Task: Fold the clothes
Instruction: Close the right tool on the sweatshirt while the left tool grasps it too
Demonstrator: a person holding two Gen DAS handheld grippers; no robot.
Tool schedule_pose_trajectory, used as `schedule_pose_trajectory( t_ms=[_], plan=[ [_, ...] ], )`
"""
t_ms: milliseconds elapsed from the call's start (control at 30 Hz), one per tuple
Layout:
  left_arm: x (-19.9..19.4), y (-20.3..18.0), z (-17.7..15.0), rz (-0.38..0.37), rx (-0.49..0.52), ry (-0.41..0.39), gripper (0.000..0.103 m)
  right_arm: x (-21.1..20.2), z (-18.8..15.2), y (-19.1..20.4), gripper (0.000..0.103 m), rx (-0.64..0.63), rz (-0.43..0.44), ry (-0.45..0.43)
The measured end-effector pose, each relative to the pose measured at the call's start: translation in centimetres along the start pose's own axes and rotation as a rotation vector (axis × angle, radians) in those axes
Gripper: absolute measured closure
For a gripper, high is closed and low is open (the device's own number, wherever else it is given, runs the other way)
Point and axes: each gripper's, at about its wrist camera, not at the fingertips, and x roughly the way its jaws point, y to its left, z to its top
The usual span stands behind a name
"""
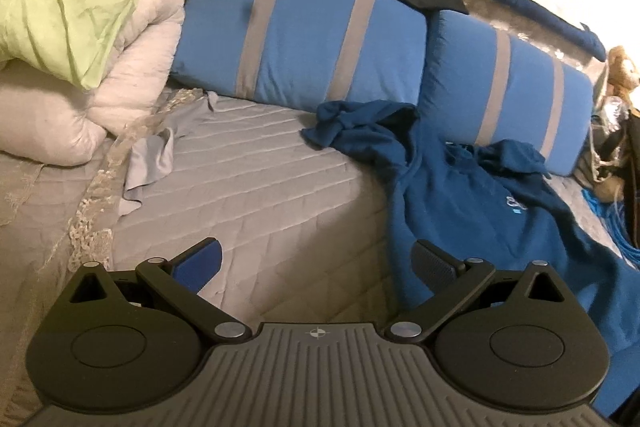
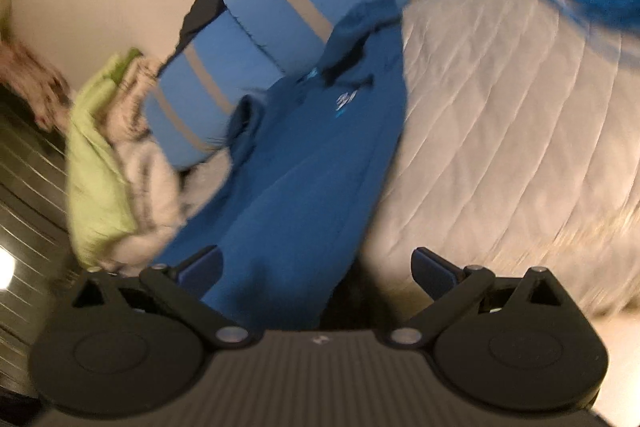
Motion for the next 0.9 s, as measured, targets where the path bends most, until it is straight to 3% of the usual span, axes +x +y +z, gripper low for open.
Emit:
schedule_pose_trajectory(
  t_ms=[67,133,333,400,600,900],
  plan=[
    [0.3,-0.1,-0.2,-0.009,-0.013,0.004,0.0,0.4,-0.6,-0.1,0.001,0.051,0.037,0.029],
    [0.4,-0.3,-0.3,-0.016,-0.017,0.009,0.0,1.2,-1.2,0.2,0.002,0.049,0.013,0.065],
    [0.1,-0.6,-0.4,-0.021,-0.001,0.005,0.0,2.3,-2.3,1.1,0.03,0.043,0.018,0.137],
    [0.1,-0.6,-0.5,-0.015,-0.005,0.006,0.0,2.3,-2.6,1.8,0.052,0.014,0.013,0.155],
    [0.2,-0.8,-0.6,-0.014,-0.011,0.016,0.0,1.1,-2.3,2.8,0.077,-0.018,-0.003,0.133],
    [-0.5,-0.7,-0.7,-0.041,-0.019,0.04,0.0,-1.9,-0.9,3.5,0.084,-0.033,-0.056,0.063]
  ],
)
